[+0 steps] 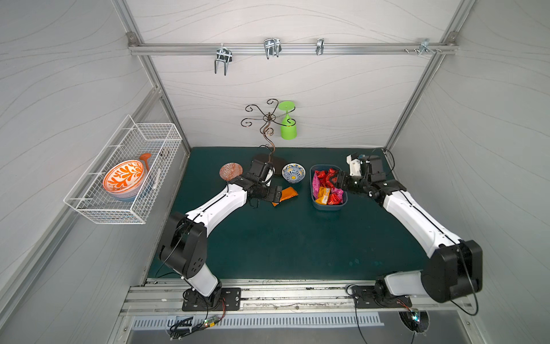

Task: Put the tea bags into the storage box
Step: Pick up the tea bag from the center of the board.

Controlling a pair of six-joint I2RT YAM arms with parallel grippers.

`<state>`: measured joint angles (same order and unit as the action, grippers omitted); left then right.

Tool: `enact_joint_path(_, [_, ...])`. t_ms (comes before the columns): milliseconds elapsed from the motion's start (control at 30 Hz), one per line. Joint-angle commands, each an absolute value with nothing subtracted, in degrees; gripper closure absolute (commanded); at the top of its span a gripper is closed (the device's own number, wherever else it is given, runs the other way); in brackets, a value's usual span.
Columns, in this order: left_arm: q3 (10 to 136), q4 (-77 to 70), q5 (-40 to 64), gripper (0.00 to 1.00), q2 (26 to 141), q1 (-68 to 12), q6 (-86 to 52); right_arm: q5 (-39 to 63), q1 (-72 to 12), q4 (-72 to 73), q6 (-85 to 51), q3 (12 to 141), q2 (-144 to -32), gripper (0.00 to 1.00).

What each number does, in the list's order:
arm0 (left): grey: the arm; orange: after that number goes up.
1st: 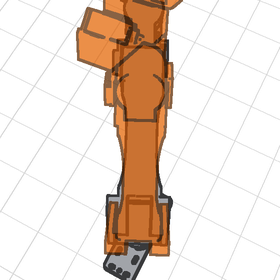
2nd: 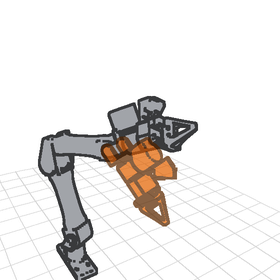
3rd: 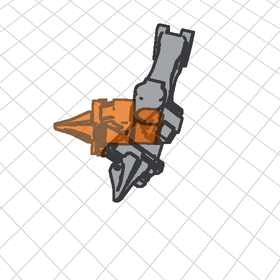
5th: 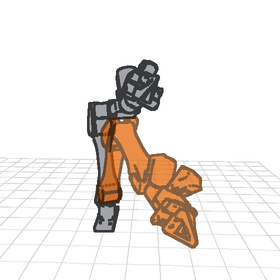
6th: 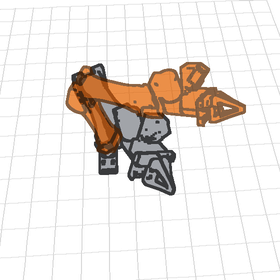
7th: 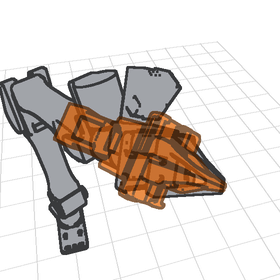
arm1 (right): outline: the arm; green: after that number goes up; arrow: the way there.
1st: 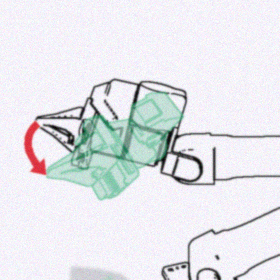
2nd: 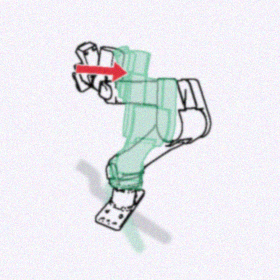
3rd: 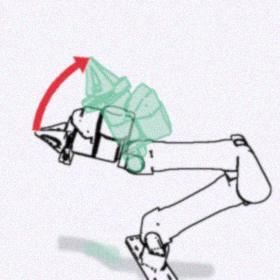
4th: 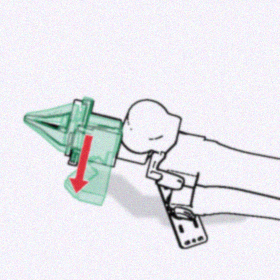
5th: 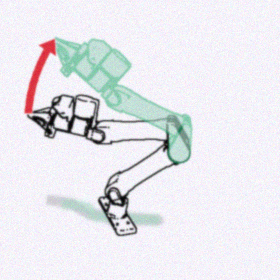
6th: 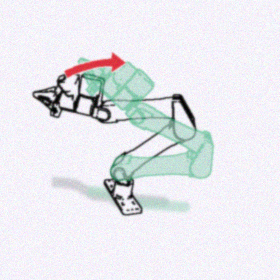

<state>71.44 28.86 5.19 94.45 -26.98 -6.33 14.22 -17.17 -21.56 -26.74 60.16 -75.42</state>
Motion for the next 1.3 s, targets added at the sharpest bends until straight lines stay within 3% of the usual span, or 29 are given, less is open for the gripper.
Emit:
enact_joint_path(0, [73.81,28.99,3.62,0.15,96.97,-28.54,2.94,15.4,-17.91,-23.2,-28.42,55.32,-69.88,0.43])
enact_joint_path(167, [74.39,26.54,-4.0,0.27,101.21,-32.33,9.14,16.72,-17.92,-23.22,-30.07,50.8,-66.62,0.43])
enact_joint_path(400, [77.6,24.88,-8.66,0.35,108.22,-34.44,11.63,19.02,-17.98,-24.42,-30.4,52.59,-66.41,0.43])
enact_joint_path(567, [81.48,25.59,-13.67,0.51,113.41,-34.87,13.4,19.23,-18.02,-24.5,-30.15,53.43,-66.64,0.43])
enact_joint_path(1000, [82.0,22.27,-18.36,0.57,118.22,-35.4,14.15,17.35,-17.45,-25.81,-27.59,57.66,-68.38,0.43])
enact_joint_path(1200, [83.2,23.29,-17.14,0.84,119.84,-35.36,14.11,17.21,-15.26,-26.53,-26.57,58.36,-67.58,0.43])
enact_joint_path(1267, [83.22,23.47,-17.29,0.88,119.78,-35.47,14.23,17.15,-14.69,-26.73,-26.35,58.53,-67.58,0.43])
